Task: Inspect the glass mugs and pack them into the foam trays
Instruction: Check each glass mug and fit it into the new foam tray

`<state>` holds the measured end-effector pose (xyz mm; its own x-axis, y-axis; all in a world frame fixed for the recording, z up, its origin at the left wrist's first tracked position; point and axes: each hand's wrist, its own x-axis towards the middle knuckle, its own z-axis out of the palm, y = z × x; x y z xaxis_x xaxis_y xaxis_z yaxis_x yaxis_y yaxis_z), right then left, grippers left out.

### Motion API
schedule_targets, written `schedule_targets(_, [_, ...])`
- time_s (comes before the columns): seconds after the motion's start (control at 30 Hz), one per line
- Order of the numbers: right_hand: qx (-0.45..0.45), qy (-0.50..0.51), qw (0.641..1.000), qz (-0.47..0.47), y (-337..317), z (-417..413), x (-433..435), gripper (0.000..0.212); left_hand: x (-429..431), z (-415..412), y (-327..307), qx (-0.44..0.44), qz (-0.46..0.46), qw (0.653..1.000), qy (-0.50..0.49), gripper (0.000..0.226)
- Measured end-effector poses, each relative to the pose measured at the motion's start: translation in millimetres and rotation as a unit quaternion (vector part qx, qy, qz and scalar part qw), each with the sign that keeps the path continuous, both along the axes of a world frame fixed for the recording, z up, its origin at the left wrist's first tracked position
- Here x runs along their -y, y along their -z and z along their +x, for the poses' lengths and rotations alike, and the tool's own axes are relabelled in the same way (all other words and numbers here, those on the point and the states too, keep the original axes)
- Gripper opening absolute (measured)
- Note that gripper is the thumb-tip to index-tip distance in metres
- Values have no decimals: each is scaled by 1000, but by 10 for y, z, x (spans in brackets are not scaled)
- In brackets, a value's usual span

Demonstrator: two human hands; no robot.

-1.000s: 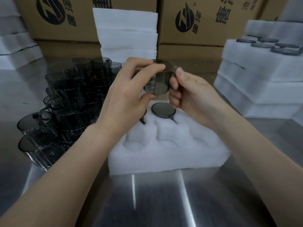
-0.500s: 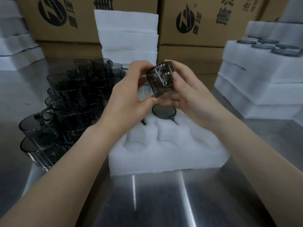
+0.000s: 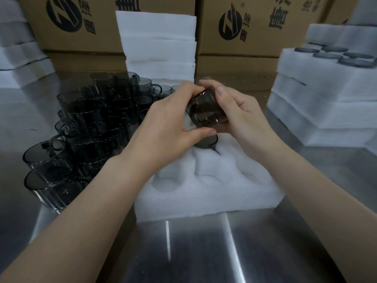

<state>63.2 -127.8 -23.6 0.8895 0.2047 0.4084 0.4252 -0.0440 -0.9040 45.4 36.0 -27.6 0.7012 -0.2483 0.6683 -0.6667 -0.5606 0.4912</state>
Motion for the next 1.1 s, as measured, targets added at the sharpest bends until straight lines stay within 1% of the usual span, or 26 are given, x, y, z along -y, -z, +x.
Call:
schedule_targets(0.17, [-63,-45,994,76,-37,6,27,29,-8,-24,-8,-6,-12,1000,25,59])
schedule_targets(0.27, [-95,-70,986,117,-44,50,53,32,-5,-34,-5,7,-17,999,43,61])
schedule_targets(0.37, [-158,-162,962,155,-62,79,48,42,3,-35,20,24,-29,998,53,63])
schedule_targets(0.43, [-202,-226,941,152,-59,90,57,55,-1,-33,23,27,-31,998,54,64])
schedule_targets(0.5, [-214,-248,935,137,-46,89,78,61,-9,-30,15,20,-21,998,51,67])
schedule_targets(0.6, [-190,-205,953,116,-39,71,75,57,-6,-29,-8,12,5,999,30,81])
schedule_targets(0.7, [-181,-163,963,112,-31,74,52,55,1,-21,-3,40,9,999,14,75])
schedule_targets(0.8, [-188,-142,962,141,-36,82,60,45,-15,-14,12,37,-7,998,47,72])
schedule_targets(0.9, [-202,-142,955,166,-49,88,91,38,-29,-9,27,39,2,996,85,72])
schedule_targets(0.97, [-220,-176,946,160,-51,100,115,42,-34,-9,22,33,7,994,103,74])
schedule_targets(1.03, [-243,-242,930,135,-55,108,135,52,-30,-8,6,18,16,993,113,78])
schedule_targets(1.1, [-256,-299,912,117,-51,96,146,56,-15,-6,-2,-3,33,993,112,89])
